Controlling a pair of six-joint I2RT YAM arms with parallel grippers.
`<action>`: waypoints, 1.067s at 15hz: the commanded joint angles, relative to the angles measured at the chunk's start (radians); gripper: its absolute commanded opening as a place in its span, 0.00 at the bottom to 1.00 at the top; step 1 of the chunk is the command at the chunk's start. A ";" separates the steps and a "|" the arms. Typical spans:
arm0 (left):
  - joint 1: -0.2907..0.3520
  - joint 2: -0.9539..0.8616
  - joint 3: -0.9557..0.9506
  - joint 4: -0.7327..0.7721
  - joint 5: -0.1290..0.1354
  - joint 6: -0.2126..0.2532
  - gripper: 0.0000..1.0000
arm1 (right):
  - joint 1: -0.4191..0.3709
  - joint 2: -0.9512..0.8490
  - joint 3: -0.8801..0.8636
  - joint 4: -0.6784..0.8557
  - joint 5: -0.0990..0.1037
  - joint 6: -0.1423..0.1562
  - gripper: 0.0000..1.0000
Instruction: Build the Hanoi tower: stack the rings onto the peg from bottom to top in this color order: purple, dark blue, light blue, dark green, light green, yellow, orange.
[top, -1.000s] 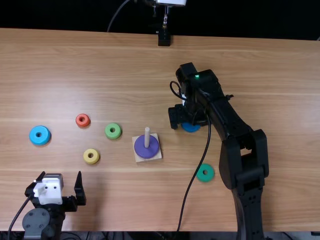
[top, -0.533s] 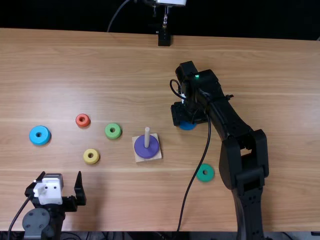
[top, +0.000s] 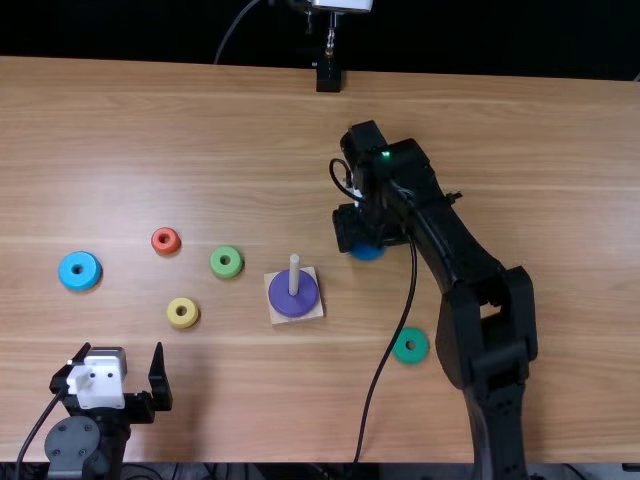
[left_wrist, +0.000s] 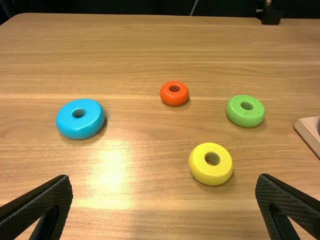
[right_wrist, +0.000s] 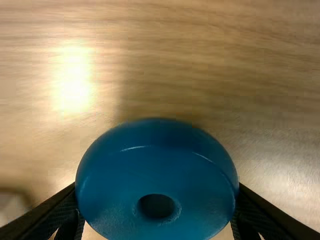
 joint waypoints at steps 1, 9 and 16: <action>-0.001 -0.006 -0.116 -0.066 -0.007 0.001 1.00 | 0.026 -0.098 0.024 -0.002 0.001 0.003 0.00; -0.001 -0.006 -0.116 -0.066 -0.007 0.001 1.00 | 0.141 -0.280 0.065 -0.022 -0.001 -0.006 0.00; -0.001 -0.006 -0.115 -0.066 -0.007 0.001 1.00 | 0.168 -0.291 0.338 -0.306 -0.001 -0.019 0.00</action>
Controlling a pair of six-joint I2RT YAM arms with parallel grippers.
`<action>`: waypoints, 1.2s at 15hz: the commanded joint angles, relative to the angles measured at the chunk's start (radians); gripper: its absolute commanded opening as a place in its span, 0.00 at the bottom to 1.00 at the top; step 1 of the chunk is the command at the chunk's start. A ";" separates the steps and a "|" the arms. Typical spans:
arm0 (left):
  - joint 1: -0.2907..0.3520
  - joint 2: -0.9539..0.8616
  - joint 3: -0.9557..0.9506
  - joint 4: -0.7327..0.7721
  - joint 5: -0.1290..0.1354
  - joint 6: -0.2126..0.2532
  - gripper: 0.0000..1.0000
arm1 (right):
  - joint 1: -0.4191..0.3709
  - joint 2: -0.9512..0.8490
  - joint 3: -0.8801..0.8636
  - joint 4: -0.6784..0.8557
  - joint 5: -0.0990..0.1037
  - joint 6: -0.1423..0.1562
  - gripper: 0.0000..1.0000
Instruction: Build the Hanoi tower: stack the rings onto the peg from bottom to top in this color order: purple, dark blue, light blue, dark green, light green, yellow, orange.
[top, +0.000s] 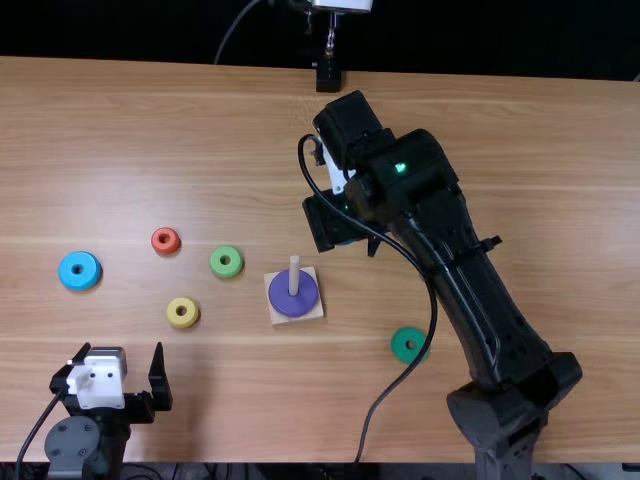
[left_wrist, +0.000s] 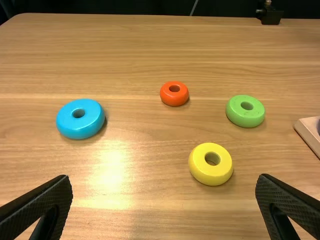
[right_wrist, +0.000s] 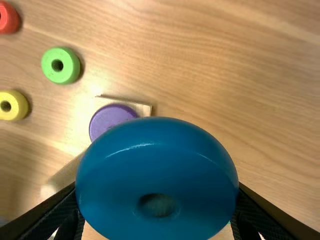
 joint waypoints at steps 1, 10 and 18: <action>-0.001 -0.006 -0.116 -0.066 -0.007 0.002 1.00 | 0.028 -0.040 0.062 -0.030 0.000 -0.008 0.00; -0.001 -0.006 -0.116 -0.066 -0.007 0.002 1.00 | 0.120 -0.020 0.120 -0.042 0.000 0.000 0.00; -0.001 -0.006 -0.116 -0.067 -0.007 0.002 1.00 | 0.157 0.016 0.105 -0.042 0.000 0.005 0.00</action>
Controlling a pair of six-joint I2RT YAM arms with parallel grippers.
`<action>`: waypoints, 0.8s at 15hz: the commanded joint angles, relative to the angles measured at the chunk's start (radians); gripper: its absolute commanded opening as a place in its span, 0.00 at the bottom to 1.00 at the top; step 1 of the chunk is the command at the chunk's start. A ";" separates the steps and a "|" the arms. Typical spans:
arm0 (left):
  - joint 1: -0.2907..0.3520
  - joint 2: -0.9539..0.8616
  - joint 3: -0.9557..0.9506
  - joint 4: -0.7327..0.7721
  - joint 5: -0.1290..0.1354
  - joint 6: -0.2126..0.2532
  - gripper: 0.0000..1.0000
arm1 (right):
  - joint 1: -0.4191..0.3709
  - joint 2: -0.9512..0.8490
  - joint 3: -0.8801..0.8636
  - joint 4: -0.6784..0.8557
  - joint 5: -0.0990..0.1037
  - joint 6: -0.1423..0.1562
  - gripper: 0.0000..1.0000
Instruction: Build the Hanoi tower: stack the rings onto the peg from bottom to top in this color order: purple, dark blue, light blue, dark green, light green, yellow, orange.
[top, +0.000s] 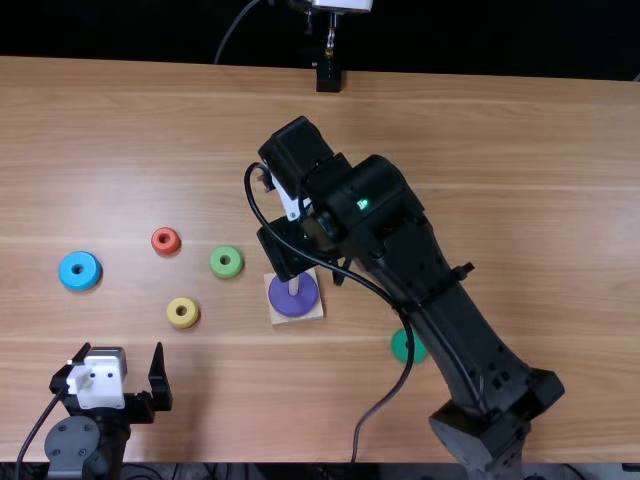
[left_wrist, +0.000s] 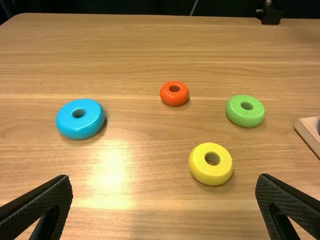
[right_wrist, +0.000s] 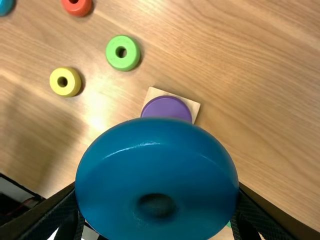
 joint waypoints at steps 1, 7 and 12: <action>-0.001 -0.006 -0.116 -0.065 -0.007 0.002 1.00 | 0.005 0.014 -0.011 0.000 0.001 0.005 0.00; -0.001 -0.006 -0.116 -0.067 -0.007 0.002 1.00 | 0.004 0.011 -0.115 0.000 0.001 0.011 0.00; -0.001 -0.006 -0.116 -0.067 -0.007 0.002 1.00 | 0.005 0.014 -0.110 0.000 0.001 0.013 0.00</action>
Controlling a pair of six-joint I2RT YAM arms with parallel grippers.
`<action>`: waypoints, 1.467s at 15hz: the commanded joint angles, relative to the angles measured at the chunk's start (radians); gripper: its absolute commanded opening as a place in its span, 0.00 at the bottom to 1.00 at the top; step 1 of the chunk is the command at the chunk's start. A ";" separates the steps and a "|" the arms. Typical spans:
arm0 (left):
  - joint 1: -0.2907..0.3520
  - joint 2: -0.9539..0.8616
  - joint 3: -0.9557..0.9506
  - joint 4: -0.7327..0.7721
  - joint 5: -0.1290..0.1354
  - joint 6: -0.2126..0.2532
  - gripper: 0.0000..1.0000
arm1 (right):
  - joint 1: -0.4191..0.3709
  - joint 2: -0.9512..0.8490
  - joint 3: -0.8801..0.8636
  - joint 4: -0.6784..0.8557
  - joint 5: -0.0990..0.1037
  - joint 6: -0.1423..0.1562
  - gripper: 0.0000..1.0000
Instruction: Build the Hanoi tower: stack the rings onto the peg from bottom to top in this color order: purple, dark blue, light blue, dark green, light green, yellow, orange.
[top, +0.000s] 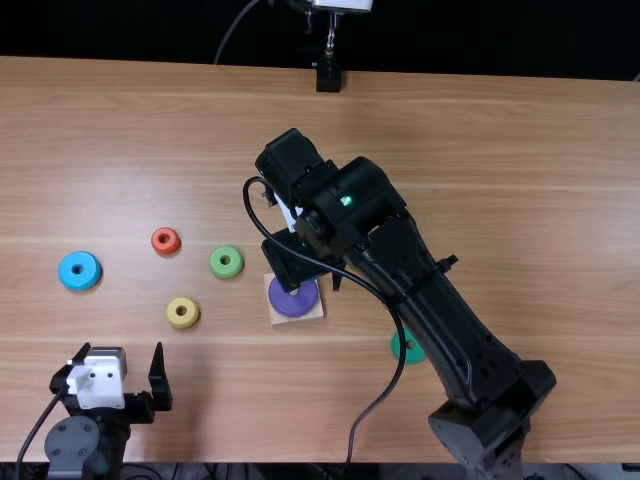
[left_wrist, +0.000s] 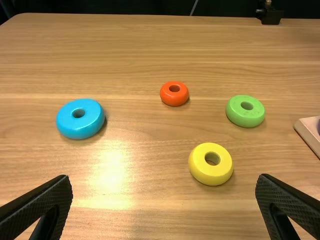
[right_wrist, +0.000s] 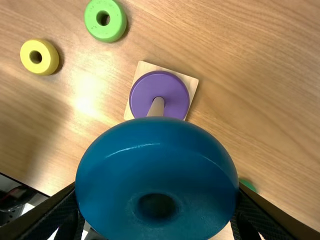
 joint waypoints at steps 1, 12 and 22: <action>-0.001 -0.006 -0.116 -0.065 -0.007 0.002 1.00 | 0.006 0.011 0.004 0.000 0.000 0.003 0.00; -0.001 -0.006 -0.115 -0.065 -0.007 0.002 1.00 | 0.006 0.054 0.066 0.030 0.000 0.001 0.00; -0.001 -0.006 -0.116 -0.065 -0.007 0.002 1.00 | 0.012 0.070 0.060 0.017 0.000 0.003 0.00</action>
